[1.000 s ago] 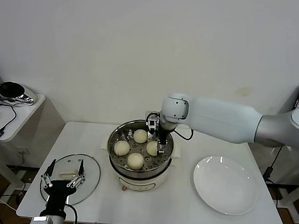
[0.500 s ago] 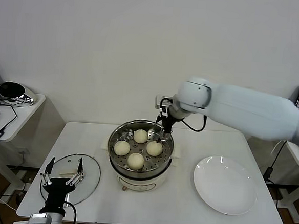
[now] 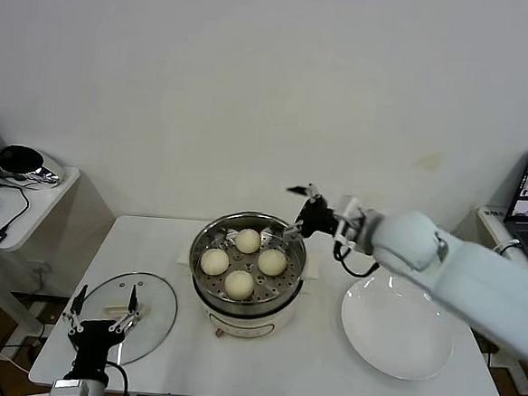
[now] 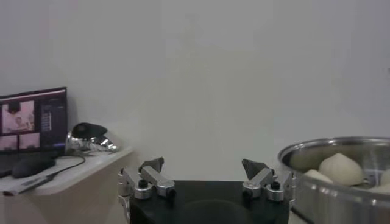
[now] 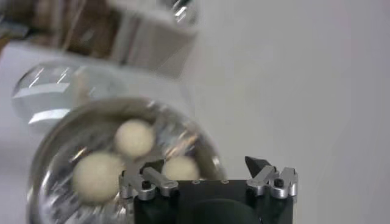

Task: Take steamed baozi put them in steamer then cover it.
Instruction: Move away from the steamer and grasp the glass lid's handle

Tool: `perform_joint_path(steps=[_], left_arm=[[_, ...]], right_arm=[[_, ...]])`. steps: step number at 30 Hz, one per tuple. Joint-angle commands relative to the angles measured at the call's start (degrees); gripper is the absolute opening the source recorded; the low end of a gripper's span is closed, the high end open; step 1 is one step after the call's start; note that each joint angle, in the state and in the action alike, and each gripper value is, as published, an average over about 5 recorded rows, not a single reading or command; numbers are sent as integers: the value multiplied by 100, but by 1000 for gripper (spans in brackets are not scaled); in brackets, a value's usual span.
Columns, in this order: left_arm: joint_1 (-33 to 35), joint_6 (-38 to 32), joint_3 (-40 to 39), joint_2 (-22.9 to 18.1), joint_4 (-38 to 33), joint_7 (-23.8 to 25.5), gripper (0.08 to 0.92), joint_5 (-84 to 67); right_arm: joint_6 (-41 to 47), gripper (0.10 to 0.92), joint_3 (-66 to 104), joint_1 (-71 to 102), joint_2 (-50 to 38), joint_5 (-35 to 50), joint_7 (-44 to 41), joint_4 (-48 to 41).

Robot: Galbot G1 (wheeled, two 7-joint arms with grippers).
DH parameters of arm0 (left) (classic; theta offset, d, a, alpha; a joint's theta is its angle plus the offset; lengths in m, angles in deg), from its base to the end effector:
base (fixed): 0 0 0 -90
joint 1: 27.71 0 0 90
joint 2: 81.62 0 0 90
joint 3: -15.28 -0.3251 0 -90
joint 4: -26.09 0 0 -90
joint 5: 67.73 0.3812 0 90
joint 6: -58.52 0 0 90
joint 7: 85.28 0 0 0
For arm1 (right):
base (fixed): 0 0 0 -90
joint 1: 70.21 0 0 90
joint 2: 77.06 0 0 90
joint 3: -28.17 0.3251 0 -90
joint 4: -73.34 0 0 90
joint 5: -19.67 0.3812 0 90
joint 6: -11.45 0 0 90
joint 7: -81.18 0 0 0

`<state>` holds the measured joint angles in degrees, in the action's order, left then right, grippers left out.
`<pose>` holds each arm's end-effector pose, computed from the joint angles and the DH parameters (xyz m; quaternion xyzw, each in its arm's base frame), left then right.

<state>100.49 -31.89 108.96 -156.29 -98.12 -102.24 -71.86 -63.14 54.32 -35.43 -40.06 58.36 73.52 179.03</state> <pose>0.1845 0.0488 -0.2743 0.0949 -0.9910 -0.0936 0.0149 0.4181 0.0210 -0.0934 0.4054 -0.8682 0.2860 0.0095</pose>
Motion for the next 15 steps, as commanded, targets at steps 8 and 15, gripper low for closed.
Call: perform_joint_path(steps=[8,15], left_arm=[[994,274,1422,492,974,301,823,5233],[1173,-58,1605,850,1422,605,823,6812]], right_arm=[[-2343,823,7644,7599,2500,-2307,120,741],[-2270,823,8360,8094,3126,-2212,173,930]])
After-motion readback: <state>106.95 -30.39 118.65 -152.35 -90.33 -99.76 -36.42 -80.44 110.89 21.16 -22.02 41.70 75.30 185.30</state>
